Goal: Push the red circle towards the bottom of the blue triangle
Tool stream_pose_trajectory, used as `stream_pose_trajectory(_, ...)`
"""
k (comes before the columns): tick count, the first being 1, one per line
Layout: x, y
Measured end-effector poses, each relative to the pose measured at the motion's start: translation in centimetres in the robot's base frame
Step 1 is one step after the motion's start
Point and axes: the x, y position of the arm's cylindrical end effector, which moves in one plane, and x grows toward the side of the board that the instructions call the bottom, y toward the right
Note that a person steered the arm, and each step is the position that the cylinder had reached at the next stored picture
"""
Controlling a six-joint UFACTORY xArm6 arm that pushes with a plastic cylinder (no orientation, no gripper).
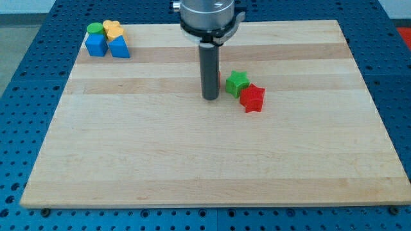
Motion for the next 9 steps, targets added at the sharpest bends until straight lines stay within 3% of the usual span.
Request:
stream_pose_trajectory(2, -4.9, 1.8)
stream_pose_trajectory(3, -5.7, 6.3)
stream_pose_trajectory(4, -8.5, 3.0)
stream_pose_trajectory(5, -8.0, -5.1)
stream_pose_trajectory(9, -4.5, -23.2)
